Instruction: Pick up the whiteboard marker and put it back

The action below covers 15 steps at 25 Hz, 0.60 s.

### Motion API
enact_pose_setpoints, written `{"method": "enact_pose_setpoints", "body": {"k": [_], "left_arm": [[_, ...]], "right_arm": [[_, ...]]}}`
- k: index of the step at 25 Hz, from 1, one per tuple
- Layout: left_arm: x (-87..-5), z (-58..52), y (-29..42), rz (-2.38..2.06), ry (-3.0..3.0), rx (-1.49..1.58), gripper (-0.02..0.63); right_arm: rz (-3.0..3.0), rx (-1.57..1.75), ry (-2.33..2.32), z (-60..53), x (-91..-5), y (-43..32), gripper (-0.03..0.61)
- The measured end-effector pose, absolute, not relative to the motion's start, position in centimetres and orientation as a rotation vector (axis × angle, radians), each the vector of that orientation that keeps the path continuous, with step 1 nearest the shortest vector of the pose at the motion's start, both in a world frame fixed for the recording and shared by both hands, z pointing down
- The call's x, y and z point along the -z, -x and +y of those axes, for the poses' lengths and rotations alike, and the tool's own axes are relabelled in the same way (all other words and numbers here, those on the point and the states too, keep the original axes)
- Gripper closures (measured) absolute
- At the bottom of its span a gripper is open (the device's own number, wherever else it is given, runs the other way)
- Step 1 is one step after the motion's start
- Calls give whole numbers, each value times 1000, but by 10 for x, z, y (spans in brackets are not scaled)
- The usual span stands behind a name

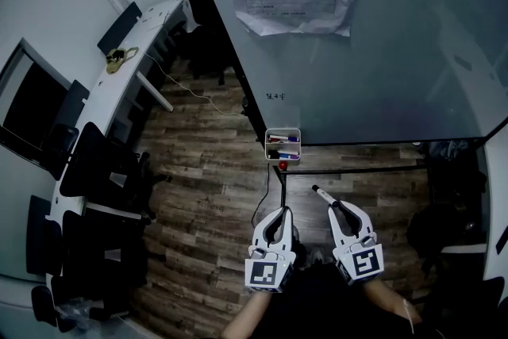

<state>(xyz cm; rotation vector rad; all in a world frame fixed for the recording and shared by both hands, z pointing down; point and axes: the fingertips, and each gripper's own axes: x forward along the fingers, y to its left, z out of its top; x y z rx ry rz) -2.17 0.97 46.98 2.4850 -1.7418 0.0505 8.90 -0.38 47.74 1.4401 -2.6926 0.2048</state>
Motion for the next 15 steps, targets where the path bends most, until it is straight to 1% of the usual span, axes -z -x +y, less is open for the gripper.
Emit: {"method": "enact_pose_setpoints", "body": {"k": [15], "left_arm": [[-483,-36,64,-1680,-2440,10,606]], "right_arm": [[-2722,-183,-1445,-42,-487,-42,502]]}}
